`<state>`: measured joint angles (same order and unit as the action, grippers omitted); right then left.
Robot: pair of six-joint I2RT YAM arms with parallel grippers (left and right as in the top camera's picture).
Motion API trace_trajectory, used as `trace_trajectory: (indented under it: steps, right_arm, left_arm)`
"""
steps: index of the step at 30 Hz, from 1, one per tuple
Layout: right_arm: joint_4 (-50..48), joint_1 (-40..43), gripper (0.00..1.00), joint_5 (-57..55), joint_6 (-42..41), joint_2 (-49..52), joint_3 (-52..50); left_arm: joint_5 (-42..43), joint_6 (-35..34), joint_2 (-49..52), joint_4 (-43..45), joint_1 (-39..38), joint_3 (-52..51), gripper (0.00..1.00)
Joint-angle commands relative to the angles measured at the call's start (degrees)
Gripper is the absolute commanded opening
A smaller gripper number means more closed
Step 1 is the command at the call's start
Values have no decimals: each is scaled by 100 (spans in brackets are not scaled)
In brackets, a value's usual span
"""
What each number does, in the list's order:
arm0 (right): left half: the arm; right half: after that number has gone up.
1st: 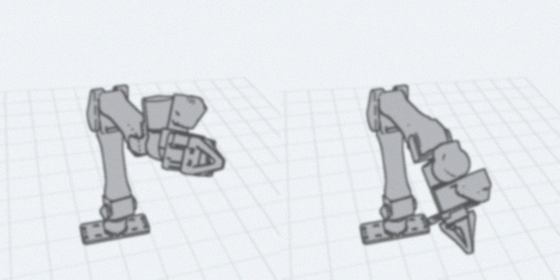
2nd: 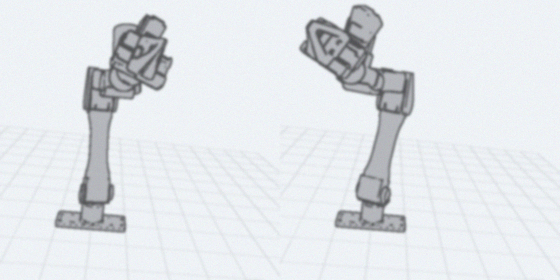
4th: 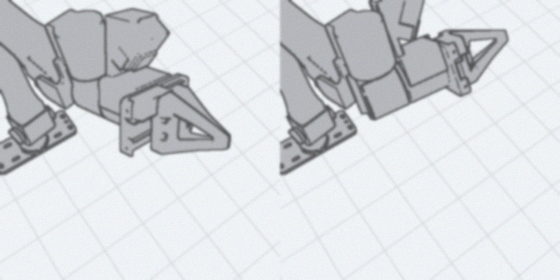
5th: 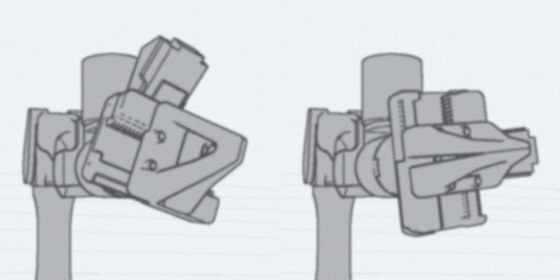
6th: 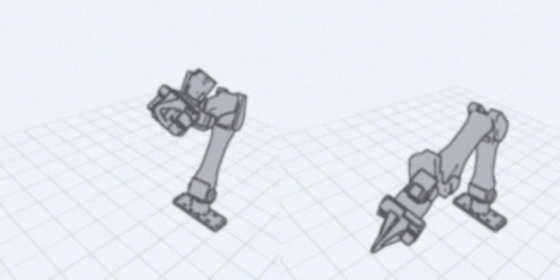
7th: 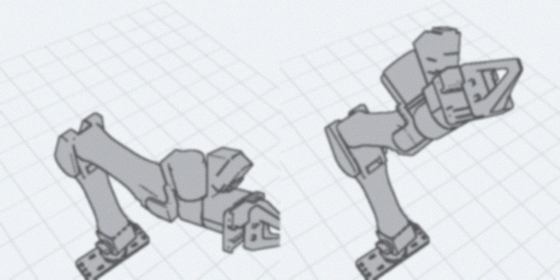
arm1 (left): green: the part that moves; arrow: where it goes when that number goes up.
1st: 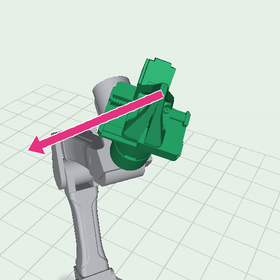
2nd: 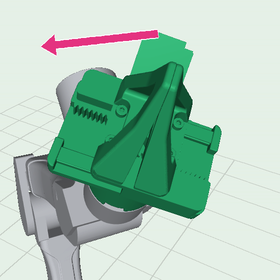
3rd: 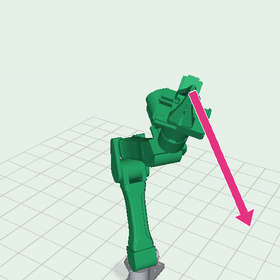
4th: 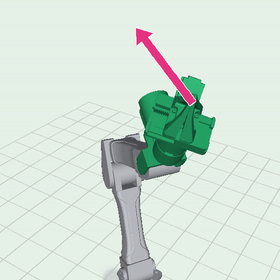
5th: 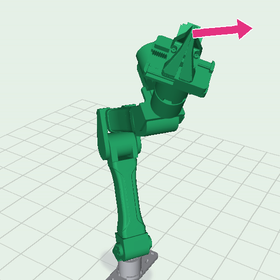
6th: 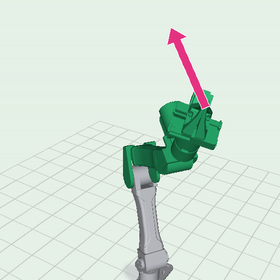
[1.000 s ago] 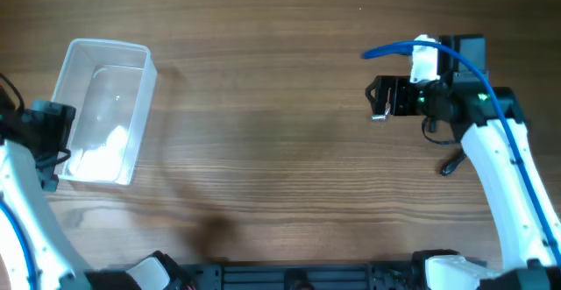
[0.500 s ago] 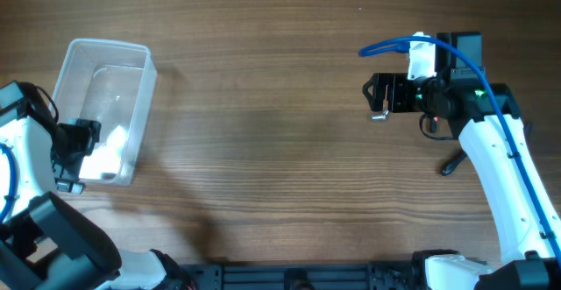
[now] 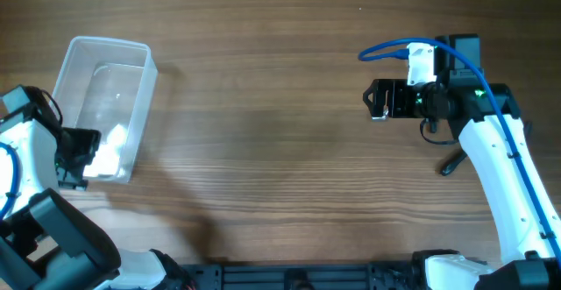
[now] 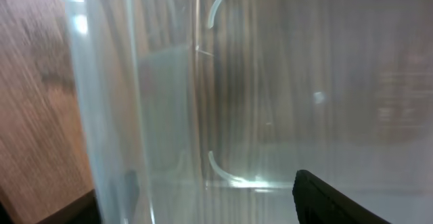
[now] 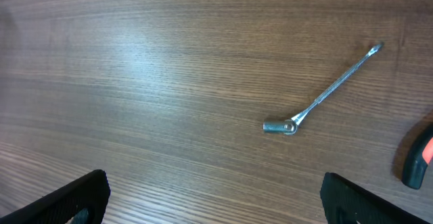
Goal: Pack container
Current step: 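Grasp the clear container with the left gripper and drag it to table center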
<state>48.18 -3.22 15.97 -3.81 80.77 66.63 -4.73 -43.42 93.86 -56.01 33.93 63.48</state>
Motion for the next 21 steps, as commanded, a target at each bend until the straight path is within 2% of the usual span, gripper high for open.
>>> trace_trajectory:
  steps: [1, 4, 10, 13, 15, 16, 17, 21]
  right_arm:
    - [35, -13, 100, -116, -79, 2, 125]
    - [55, -13, 100, -116, -81, 2, 125]
    - [68, -15, 100, -116, -79, 2, 125]
    - [70, -13, 100, -116, -79, 2, 125]
    - [72, -15, 100, -114, -79, 2, 125]
    - [74, -15, 100, -116, -79, 2, 125]
    - [76, -15, 100, -114, -79, 2, 125]
    - [74, -15, 100, -114, -79, 2, 125]
  left_arm:
    - [-101, -57, 2, 168, 50, -350, 75]
    - [-114, -57, 0, 184, 50, -367, 70]
    - [-111, -57, 0, 181, 50, -367, 40]
    - [-109, -57, 0, 179, 48, -367, 32]
    - [-109, -57, 0, 177, 48, -367, 20]
    - [-107, -57, 0, 177, 48, -367, 18]
    - [-107, -57, 0, 179, 48, -367, 4]
    - [105, -57, 0, 192, 48, -363, 4]
